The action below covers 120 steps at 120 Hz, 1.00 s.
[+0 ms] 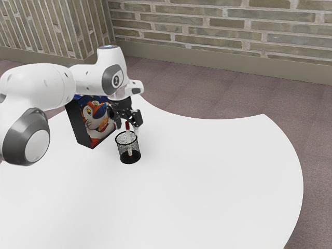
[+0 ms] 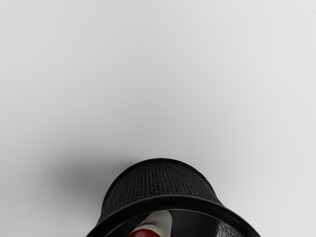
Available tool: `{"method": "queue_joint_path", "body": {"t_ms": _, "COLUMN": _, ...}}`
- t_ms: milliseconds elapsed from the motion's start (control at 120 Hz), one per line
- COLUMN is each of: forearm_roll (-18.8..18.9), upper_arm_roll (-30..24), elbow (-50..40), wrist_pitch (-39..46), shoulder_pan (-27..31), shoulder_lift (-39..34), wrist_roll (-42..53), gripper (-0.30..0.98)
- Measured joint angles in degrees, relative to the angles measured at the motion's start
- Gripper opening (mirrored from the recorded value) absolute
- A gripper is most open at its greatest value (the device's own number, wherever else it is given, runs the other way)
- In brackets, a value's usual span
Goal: Take the marker out of the pen holder and place it to the left of the pen holder.
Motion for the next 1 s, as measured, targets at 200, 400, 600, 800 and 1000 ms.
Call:
{"method": "queue_joint_path", "body": {"t_ms": 200, "forearm_roll": -0.2, "upper_arm_roll": 0.0, "elbow": 0.2, "wrist_pitch": 0.0, "shoulder_pan": 0.0, "shoulder_lift": -0.1, "wrist_roll": 0.8, "gripper": 0.33}}
{"method": "queue_joint_path", "body": {"t_ms": 400, "forearm_roll": -0.1, "upper_arm_roll": 0.0, "elbow": 0.5, "wrist_pitch": -0.3, "shoulder_pan": 0.0, "shoulder_lift": -0.3, "wrist_roll": 1.4, "gripper": 0.16}}
{"method": "queue_joint_path", "body": {"t_ms": 600, "forearm_roll": -0.1, "upper_arm_roll": 0.3, "elbow": 0.6, "wrist_pitch": -0.5, "shoulder_pan": 0.0, "shoulder_lift": -0.4, "wrist_roll": 1.8, "gripper": 0.08}}
{"method": "queue_joint_path", "body": {"t_ms": 800, "forearm_roll": -0.1, "upper_arm_roll": 0.4, "elbow": 0.6, "wrist_pitch": -0.7, "shoulder_pan": 0.0, "shoulder_lift": -0.5, "wrist_roll": 2.0, "gripper": -0.01}}
{"method": "queue_joint_path", "body": {"t_ms": 1000, "forearm_roll": 0.4, "upper_arm_roll": 0.7, "elbow": 0.3, "wrist_pitch": -1.4, "shoulder_pan": -0.1, "shoulder_lift": -3.5, "wrist_roll": 2.0, "gripper": -0.04}}
